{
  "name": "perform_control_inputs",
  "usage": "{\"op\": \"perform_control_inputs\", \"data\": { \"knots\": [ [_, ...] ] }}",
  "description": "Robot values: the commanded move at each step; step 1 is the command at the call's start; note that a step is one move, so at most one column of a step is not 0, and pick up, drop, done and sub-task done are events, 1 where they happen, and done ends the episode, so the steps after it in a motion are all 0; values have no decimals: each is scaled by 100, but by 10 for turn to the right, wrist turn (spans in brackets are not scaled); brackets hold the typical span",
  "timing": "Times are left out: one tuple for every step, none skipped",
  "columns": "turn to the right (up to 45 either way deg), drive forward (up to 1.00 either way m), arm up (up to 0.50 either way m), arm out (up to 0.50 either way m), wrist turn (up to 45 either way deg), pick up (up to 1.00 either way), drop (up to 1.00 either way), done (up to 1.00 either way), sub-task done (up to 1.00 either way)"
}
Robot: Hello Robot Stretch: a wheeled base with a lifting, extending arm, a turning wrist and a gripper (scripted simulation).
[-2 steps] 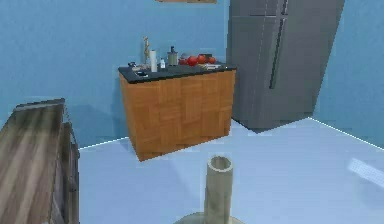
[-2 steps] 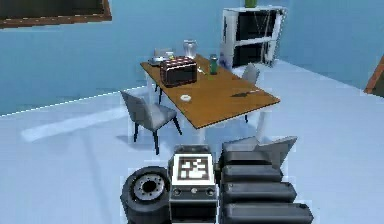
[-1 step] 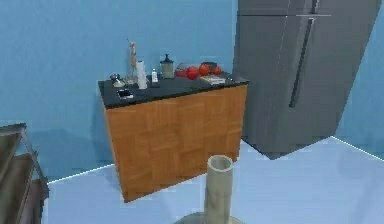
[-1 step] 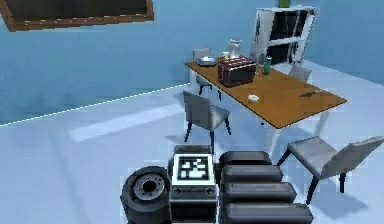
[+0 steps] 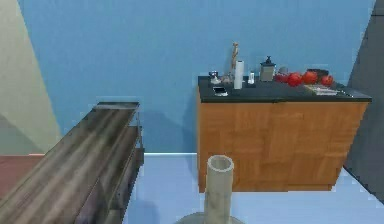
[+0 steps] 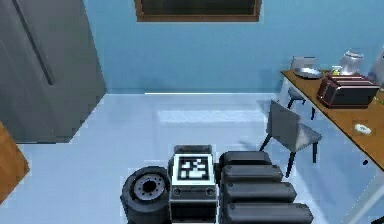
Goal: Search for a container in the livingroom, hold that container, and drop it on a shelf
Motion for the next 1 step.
{"op": "perform_control_inputs", "data": {
  "knots": [
    [0,90,0,0,0,0,0,0,0]
  ]
}}
